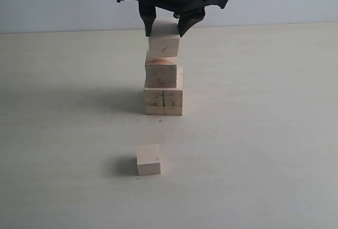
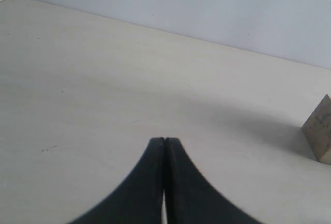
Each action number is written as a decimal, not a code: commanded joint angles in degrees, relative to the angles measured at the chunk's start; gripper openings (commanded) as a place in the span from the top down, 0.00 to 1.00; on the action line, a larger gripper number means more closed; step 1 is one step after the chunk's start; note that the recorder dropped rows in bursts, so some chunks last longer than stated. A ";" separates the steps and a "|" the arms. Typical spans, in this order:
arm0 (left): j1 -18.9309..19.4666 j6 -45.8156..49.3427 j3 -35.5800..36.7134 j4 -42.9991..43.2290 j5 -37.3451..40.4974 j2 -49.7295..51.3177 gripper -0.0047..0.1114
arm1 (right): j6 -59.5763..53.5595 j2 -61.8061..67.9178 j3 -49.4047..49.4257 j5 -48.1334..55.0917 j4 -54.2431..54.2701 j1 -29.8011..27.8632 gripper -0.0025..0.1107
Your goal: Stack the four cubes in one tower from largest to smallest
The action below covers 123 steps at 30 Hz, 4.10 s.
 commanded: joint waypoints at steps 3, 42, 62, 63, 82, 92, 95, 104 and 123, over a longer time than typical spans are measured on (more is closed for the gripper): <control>-0.30 -0.37 -0.12 0.08 -0.60 -0.31 0.96 | 3.15 1.82 0.29 -0.40 0.46 -0.17 0.67; -0.30 -0.37 -0.12 0.08 -0.60 -0.31 0.96 | 11.77 0.52 0.29 -4.09 -1.35 -0.17 0.67; -0.30 -0.37 -0.12 0.08 -0.60 -0.31 0.96 | 12.07 1.83 0.29 -3.59 -2.43 -0.17 0.67; -0.30 -0.37 -0.12 0.08 -0.60 -0.31 0.96 | 12.75 1.83 0.29 -3.90 -2.43 -0.17 0.67; -0.30 -0.37 -0.12 0.08 -0.60 -0.31 0.96 | 14.67 1.83 0.29 -2.67 -3.34 -0.17 0.67; -0.30 -0.37 -0.12 0.08 -0.60 -0.31 0.96 | 14.67 1.83 0.29 -2.86 -2.80 -0.17 0.67; -0.30 -0.37 -0.12 0.08 -0.60 -0.31 0.96 | 14.67 1.83 0.29 -2.86 -2.80 -0.17 0.65; -0.30 -0.37 -0.12 0.08 -0.60 -0.31 0.96 | 12.65 1.83 0.29 -2.98 -2.43 -0.17 0.53; -0.30 -0.37 -0.12 0.08 -0.60 -0.31 0.96 | 12.65 1.83 0.29 -4.58 -0.86 -0.17 0.45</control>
